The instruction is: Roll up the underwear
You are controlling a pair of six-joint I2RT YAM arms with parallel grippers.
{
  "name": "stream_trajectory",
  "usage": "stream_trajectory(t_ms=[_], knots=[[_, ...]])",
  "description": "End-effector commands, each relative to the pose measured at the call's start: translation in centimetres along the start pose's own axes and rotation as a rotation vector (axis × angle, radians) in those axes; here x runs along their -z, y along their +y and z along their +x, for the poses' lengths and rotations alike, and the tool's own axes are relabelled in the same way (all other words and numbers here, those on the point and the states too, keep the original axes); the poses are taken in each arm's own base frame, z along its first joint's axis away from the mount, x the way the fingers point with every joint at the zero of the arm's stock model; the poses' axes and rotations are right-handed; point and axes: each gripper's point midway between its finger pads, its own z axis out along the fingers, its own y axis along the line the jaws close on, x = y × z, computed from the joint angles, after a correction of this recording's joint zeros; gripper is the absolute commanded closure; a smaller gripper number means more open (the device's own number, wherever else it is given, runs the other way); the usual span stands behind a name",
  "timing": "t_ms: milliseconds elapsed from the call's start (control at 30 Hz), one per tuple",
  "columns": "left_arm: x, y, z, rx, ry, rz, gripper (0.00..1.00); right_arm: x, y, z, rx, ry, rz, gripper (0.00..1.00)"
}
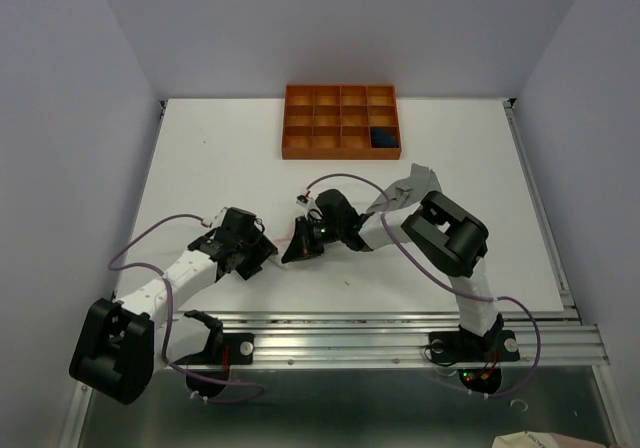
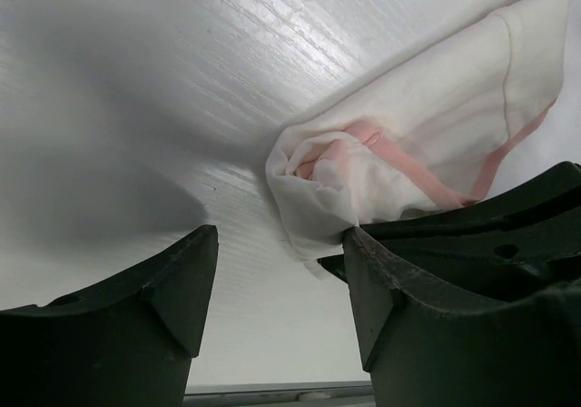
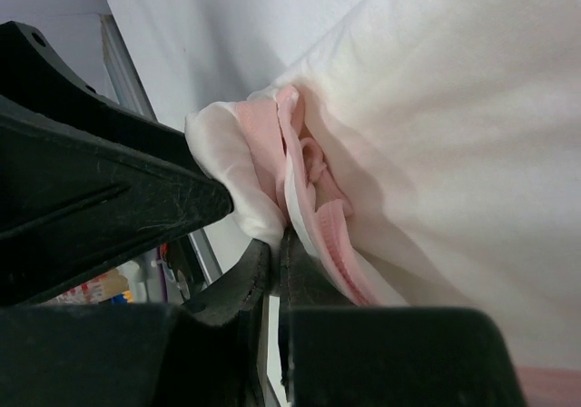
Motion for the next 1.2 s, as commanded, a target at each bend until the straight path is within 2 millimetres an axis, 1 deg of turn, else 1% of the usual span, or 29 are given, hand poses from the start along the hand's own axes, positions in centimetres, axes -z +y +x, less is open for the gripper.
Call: stream_trajectory(t_ms=[0,133,267,367,467,533,567,633,667,700,733,767,800,833,867,900,933,967,1000,1067,1100,1167], knots=[[-0.5,-0.2,-1.0,0.003,-0.043,0.009,0.33,0.4,-7.2,3.3,-0.125,0.086,0.218,0.99],[-0.9,-0.5,-0.8,0.009,-0.043,0.048,0.35,0.4,-7.7,3.2,-0.138,0.088,0.223,0.99],[-1.0,-0.1,-1.4,0.008,-0.064,0.011,0.4,0.4,-7.5,3.3,-0.129,0.098,0.209,0.99],[-1.2,-0.5,-1.7,-0.001,-0.07,0.011,0.42,0.3,-7.4,3.3,-0.12,0.102,0.205,0.99],[-1.5,-0.6,-1.9,-0.016,-0.068,-0.004,0.49,0.4,-7.1,3.2,-0.107,0.104,0.195,0.99],[-1.9,-0.5,-1.8,-0.031,-0.057,-0.019,0.51,0.5,-6.9,2.9,-0.093,0.096,0.191,0.99],[-2.0,-0.8,-1.9,-0.036,-0.055,-0.013,0.54,0.6,-6.8,2.9,-0.083,0.096,0.19,0.99],[-2.4,-0.6,-1.8,-0.045,-0.045,-0.035,0.59,0.7,-6.4,2.6,-0.066,0.089,0.183,0.97],[-2.4,-0.8,-2.0,-0.045,-0.047,-0.032,0.64,0.8,-6.4,2.5,-0.047,0.087,0.182,0.95],[-2.7,-0.6,-1.9,-0.052,-0.042,-0.044,0.67,1.0,-6.1,2.3,-0.028,0.083,0.174,0.91],[-2.8,-0.6,-1.9,-0.054,-0.041,-0.047,0.73,1.0,-5.9,2.1,0.018,0.085,0.163,0.89],[-2.9,-0.5,-1.9,-0.058,-0.038,-0.059,0.92,1.2,-5.6,2.1,0.038,0.086,0.154,0.81],[-3.0,-0.4,-2.0,-0.059,-0.04,-0.069,1.0,1.3,-5.2,1.9,0.072,0.086,0.137,0.74],[-3.0,-0.2,-2.1,-0.058,-0.039,-0.086,1.0,1.5,-4.8,1.7,0.11,0.084,0.122,0.65],[-2.9,-0.2,-2.2,-0.066,-0.04,-0.1,1.0,2.0,-3.7,0.9,0.183,0.063,0.103,0.6],[-3.0,0.0,-2.1,-0.069,-0.031,-0.118,1.0,2.1,-2.9,0.9,0.241,0.057,0.084,0.51],[-2.9,0.1,-1.9,-0.071,-0.017,-0.128,1.0,2.3,-2.1,0.6,0.295,0.043,0.077,0.47],[-2.7,0.3,-1.9,-0.082,-0.005,-0.151,1.0,2.7,-0.9,0.8,0.362,0.023,0.073,0.43],[-2.6,0.5,-1.7,-0.085,0.006,-0.166,1.0,2.7,0.3,0.4,0.415,-0.011,0.04,0.42],[-2.2,0.3,-1.8,-0.093,0.016,-0.175,1.0,3.1,2.0,0.2,0.473,-0.055,0.007,0.4],[-1.9,0.9,-1.4,-0.1,0.041,-0.203,1.0,3.4,2.9,-0.2,0.504,-0.093,-0.001,0.39],[-1.3,1.0,-1.2,-0.101,0.068,-0.236,1.0,3.8,2.5,-1.4,0.526,-0.147,0.056,0.37]])
